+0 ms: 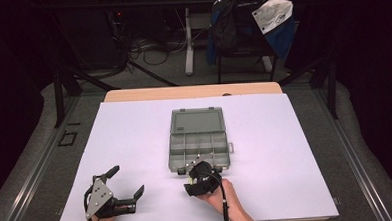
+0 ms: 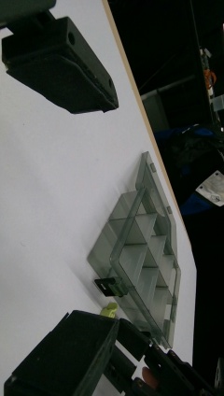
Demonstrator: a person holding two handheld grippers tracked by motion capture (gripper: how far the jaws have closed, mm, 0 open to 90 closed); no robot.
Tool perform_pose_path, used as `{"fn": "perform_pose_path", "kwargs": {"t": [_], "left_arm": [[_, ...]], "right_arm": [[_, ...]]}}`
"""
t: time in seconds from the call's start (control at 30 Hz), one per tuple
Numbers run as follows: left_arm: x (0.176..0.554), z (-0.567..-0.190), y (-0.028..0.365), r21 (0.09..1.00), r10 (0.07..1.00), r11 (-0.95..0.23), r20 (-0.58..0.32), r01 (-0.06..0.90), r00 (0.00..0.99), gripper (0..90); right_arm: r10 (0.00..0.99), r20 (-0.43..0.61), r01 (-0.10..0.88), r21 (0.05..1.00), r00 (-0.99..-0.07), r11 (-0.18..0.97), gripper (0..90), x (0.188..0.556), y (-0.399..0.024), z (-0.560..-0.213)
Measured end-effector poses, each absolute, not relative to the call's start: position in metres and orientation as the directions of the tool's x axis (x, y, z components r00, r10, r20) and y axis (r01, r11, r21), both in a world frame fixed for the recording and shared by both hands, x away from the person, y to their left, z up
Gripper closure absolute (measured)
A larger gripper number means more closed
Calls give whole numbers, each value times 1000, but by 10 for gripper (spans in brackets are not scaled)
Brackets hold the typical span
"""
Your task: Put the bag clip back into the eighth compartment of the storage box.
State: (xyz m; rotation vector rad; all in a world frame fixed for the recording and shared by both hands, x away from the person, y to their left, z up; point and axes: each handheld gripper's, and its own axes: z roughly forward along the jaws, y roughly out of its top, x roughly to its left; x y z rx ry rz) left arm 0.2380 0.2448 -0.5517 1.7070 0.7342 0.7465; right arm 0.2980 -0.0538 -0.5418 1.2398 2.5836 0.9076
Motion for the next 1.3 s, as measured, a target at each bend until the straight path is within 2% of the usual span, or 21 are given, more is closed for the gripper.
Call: {"fn": "perform_pose_path", "kwargs": {"t": [0.27, 0.33, 0.37, 0.43, 0.5, 1.3], "left_arm": [[238, -552, 246, 968, 781, -227, 113, 110, 614, 0], [239, -553, 246, 968, 783, -224, 110, 112, 613, 0], [239, -553, 246, 968, 783, -224, 110, 112, 613, 0], [239, -553, 245, 966, 781, -232, 116, 112, 613, 0], [239, -553, 245, 966, 781, -233, 117, 112, 614, 0], [240, -554, 241, 960, 772, -249, 119, 125, 625, 0]], "right_arm": [[753, 117, 674, 548, -648, 495, 623, 299, -48, -545], [757, 101, 671, 549, -646, 498, 696, 298, -47, -545], [757, 101, 671, 549, -646, 498, 696, 298, -47, -545], [761, 83, 665, 552, -644, 503, 761, 297, -48, -546], [765, 73, 660, 561, -640, 499, 787, 296, -48, -547], [729, 99, 624, 603, -677, 497, 805, 289, -60, -545]]}}
